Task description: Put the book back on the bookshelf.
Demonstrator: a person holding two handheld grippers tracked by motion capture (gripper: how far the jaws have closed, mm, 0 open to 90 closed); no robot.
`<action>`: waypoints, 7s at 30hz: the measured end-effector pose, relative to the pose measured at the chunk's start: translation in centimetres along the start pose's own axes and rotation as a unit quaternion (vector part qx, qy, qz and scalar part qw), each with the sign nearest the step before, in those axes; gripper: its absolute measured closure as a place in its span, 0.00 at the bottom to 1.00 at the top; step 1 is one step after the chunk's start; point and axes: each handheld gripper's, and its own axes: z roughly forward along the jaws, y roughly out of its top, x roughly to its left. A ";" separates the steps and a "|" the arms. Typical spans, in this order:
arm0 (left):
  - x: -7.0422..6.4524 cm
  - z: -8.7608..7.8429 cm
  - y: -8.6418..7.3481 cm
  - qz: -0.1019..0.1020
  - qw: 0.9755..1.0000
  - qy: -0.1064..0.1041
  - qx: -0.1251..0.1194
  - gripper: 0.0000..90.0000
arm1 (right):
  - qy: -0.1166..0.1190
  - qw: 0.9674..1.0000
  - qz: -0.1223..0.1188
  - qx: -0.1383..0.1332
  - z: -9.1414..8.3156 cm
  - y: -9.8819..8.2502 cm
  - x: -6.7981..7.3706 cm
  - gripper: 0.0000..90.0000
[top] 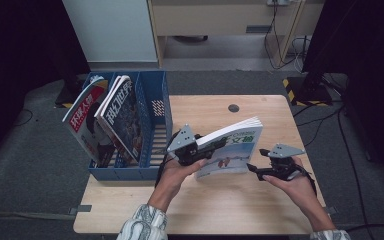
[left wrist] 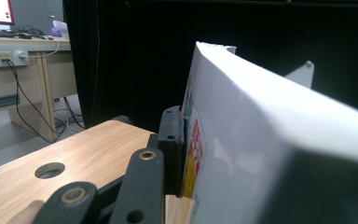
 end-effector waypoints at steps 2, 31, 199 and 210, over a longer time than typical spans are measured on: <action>0.0 0.0 0.0 -0.009 1.000 0.002 -0.001 0.79 | -0.003 1.000 0.013 -0.006 -0.4 -1.0 -0.3 0.27; -1.6 -2.9 3.3 0.001 0.999 0.038 -0.021 0.81 | -0.035 0.995 0.095 -0.018 -1.0 -4.4 -1.6 0.29; 2.1 -22.3 12.0 -0.003 0.962 0.259 -0.088 0.81 | -0.128 0.978 0.132 0.100 1.8 -7.5 -2.8 0.08; 2.7 -21.9 12.1 -0.001 0.951 0.295 -0.087 0.81 | -0.126 0.978 0.130 0.100 1.8 -7.5 -2.8 0.08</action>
